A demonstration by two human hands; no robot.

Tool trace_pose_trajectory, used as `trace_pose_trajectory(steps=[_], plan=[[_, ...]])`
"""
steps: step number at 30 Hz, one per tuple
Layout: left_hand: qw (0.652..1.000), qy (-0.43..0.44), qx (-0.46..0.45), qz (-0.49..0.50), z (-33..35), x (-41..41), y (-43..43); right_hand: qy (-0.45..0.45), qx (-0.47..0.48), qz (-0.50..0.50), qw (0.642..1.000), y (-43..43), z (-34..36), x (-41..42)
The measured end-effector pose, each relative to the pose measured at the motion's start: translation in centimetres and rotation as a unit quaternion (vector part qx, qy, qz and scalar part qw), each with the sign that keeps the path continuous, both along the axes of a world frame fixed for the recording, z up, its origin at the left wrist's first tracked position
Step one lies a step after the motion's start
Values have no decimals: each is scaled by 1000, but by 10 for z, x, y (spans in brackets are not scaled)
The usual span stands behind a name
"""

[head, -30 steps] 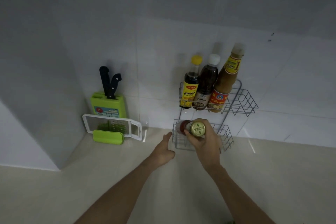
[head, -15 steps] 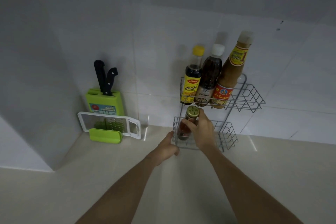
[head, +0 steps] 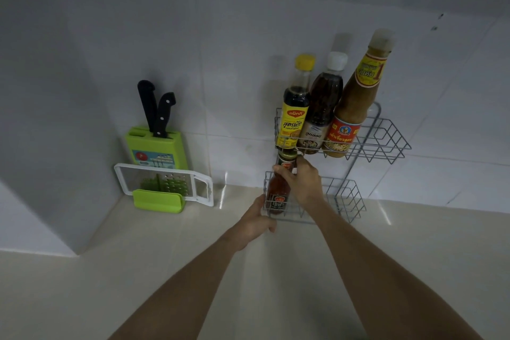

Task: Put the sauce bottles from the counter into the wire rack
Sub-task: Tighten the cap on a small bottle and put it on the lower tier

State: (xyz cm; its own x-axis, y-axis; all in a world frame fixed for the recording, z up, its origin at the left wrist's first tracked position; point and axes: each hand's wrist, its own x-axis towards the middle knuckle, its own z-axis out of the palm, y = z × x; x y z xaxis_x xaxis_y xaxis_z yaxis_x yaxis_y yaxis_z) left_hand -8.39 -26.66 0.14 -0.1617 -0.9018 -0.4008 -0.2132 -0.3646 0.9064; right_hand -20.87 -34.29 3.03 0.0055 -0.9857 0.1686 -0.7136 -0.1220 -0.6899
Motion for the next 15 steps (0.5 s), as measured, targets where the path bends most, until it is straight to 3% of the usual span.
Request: trace_pose_trajectory(steps=[15], plan=[[999, -31, 5, -26, 0, -2, 3, -55, 60, 12, 997, 6, -10, 6]])
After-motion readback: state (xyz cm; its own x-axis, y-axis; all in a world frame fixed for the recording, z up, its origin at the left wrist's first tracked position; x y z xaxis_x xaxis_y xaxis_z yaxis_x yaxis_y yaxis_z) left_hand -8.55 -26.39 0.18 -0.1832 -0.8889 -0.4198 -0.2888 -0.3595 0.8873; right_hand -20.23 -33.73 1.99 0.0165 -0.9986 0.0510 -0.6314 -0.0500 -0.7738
